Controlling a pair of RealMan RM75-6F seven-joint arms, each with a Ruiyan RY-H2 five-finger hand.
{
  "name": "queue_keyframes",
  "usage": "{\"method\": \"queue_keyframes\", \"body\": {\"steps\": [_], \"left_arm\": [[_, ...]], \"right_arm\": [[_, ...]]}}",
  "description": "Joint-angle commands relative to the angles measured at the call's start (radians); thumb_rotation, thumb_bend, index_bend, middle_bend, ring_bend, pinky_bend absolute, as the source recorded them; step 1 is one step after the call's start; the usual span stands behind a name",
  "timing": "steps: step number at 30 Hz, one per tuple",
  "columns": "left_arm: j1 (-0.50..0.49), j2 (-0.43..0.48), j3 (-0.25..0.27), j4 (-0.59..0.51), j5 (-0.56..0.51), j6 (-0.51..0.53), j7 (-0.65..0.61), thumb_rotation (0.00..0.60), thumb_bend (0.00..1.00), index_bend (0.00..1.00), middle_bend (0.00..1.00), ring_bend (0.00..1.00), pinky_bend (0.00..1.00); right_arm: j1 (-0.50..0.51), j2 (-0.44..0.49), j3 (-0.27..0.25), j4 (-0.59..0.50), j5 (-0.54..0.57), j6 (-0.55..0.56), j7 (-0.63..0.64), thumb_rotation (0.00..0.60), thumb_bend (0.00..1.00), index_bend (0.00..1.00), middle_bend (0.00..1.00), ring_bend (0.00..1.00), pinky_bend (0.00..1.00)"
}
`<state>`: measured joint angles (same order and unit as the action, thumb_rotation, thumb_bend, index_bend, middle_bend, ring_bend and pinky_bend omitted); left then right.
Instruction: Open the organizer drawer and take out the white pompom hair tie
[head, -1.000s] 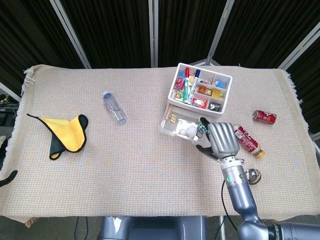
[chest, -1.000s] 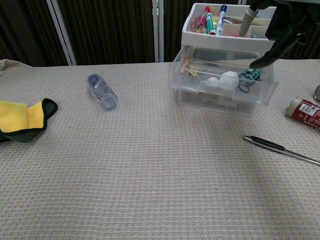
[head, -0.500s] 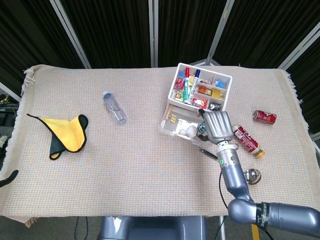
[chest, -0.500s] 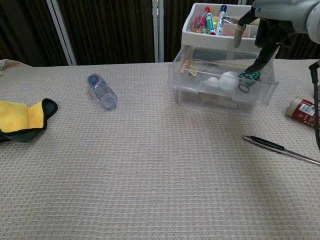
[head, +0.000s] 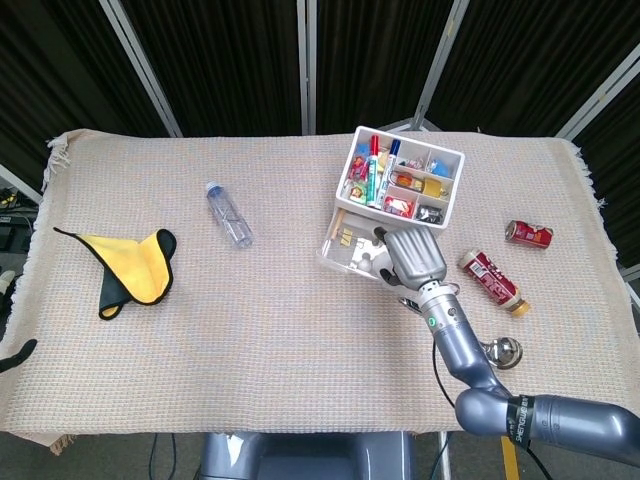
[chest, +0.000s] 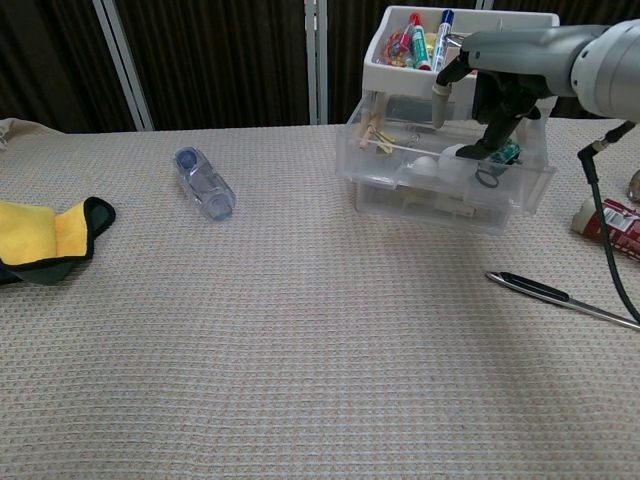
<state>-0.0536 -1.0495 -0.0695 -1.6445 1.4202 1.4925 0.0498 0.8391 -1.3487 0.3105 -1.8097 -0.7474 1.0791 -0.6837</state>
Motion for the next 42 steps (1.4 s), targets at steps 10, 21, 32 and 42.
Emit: {"method": "queue_keyframes", "body": {"steps": [10, 21, 32, 42], "left_arm": [[-0.008, -0.003, -0.003, 0.005, -0.014, -0.016, 0.0, 0.6, 0.24, 0.0, 0.0, 0.0, 0.0], [-0.015, 0.001, -0.01, 0.011, -0.035, -0.036, -0.015, 0.6, 0.24, 0.0, 0.0, 0.0, 0.0], [-0.02, 0.0, -0.009, 0.012, -0.037, -0.044, -0.018, 0.6, 0.25, 0.0, 0.0, 0.0, 0.0], [-0.023, 0.001, -0.011, 0.015, -0.043, -0.05, -0.024, 0.6, 0.25, 0.0, 0.0, 0.0, 0.0]], "right_arm": [[0.055, 0.046, -0.011, 0.05, 0.085, -0.095, 0.027, 0.6, 0.01, 0.44, 1.0, 1.0, 0.79], [0.155, 0.132, -0.026, 0.018, 0.234, -0.177, -0.032, 0.6, 0.01, 0.45, 1.0, 1.0, 0.79], [0.199, 0.116, -0.069, 0.036, 0.271, -0.19, -0.012, 0.6, 0.01, 0.47, 1.0, 1.0, 0.79], [0.224, 0.091, -0.099, 0.066, 0.271, -0.187, 0.003, 0.6, 0.2, 0.51, 1.0, 1.0, 0.79]]}}
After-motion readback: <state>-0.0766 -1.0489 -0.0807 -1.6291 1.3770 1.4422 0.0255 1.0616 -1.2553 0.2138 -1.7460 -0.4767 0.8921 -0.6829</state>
